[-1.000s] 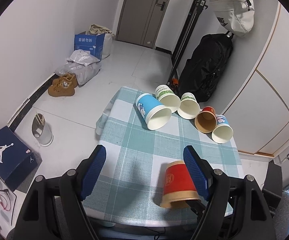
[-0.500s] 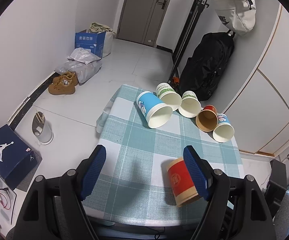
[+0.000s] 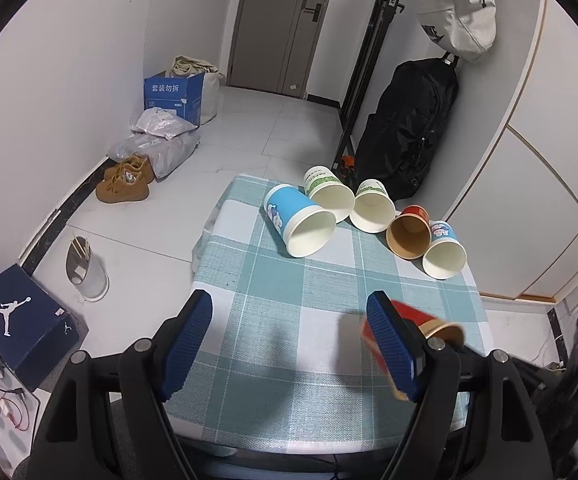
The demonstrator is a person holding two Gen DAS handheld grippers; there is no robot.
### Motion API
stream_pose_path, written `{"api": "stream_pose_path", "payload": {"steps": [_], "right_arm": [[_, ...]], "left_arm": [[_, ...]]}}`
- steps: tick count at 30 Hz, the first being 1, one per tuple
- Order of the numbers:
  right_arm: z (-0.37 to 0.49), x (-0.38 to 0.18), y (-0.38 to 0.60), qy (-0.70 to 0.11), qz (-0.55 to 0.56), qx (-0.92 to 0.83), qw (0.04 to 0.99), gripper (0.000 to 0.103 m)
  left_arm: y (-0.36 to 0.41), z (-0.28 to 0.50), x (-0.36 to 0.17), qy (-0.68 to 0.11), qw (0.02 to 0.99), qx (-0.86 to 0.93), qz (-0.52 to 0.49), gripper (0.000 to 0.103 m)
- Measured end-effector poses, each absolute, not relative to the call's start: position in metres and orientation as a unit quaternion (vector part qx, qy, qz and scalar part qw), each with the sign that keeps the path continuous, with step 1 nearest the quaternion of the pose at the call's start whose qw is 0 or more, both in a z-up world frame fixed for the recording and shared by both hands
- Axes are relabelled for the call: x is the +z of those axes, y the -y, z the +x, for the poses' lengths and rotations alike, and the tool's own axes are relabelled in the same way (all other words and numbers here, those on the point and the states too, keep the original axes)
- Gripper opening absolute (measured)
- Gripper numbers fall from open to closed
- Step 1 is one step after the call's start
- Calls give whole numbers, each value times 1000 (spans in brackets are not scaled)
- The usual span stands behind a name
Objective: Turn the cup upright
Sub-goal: 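Grasp the cup rim with the right gripper while the left gripper releases it, then rotate the cup opening-up with the right gripper and lower it to the table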
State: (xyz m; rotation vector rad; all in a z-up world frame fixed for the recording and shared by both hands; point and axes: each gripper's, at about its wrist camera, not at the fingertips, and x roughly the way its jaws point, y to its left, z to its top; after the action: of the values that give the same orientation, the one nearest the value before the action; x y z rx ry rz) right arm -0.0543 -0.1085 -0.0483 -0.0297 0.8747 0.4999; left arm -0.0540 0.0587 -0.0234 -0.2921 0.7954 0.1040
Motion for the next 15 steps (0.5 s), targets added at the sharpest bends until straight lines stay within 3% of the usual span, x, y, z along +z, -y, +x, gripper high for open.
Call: {"api": "stream_pose_path", "payload": {"steps": [15], "right_arm": [[11, -17, 141, -564, 26, 275, 778, 2]], "left_arm": [[-46, -42, -24, -385, 910, 60, -143, 76]]}}
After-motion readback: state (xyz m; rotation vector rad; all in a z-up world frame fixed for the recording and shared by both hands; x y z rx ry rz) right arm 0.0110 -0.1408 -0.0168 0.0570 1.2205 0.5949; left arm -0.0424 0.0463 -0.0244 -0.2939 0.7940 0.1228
